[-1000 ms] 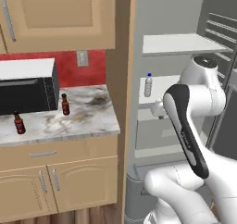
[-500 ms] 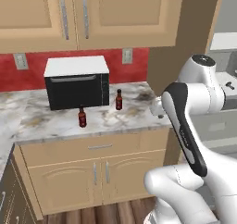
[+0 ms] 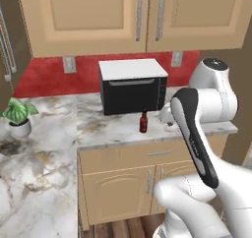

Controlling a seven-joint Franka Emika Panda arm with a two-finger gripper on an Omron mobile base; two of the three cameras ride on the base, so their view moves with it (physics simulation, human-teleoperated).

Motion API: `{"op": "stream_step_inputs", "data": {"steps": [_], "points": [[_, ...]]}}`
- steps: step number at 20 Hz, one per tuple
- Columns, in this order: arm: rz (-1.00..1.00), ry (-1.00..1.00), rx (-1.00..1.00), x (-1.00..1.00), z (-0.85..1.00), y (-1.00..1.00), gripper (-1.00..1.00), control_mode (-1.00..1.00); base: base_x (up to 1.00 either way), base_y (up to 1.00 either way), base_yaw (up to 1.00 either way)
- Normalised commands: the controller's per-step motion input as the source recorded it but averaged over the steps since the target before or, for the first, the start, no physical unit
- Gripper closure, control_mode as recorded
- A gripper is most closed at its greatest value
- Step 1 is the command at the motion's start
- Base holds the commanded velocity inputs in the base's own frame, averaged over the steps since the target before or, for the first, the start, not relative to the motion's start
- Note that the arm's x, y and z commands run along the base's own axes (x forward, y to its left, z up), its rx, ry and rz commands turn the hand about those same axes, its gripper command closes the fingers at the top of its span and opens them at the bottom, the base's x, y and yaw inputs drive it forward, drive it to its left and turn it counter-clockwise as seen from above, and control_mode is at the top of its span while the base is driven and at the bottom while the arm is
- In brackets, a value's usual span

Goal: Place the condiment bottle and condiment bottle from the counter to the top shelf of the fridge. If the existing items in the fridge are on the top shelf, move them to other shelves.

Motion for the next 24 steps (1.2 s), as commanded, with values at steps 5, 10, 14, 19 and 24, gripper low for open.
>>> {"op": "stream_step_inputs", "data": {"steps": [5,10,14,19,24], "points": [[0.0,0.0,0.0,0.0,0.0,0.0,-1.0,1.0,0.49,0.18,0.0],[0.0,0.0,0.0,0.25,-0.32,-0.21,-1.0,-1.0,0.14,0.0,0.0],[0.0,0.0,0.0,0.85,-0.94,-0.18,-1.0,-1.0,0.0,0.0,0.0],[0.0,0.0,0.0,1.0,-0.66,-0.03,-1.0,-1.0,0.0,0.0,0.0],[0.0,-0.01,0.0,0.9,-0.32,0.0,-1.0,-1.0,0.0,0.0,0.0]]}}
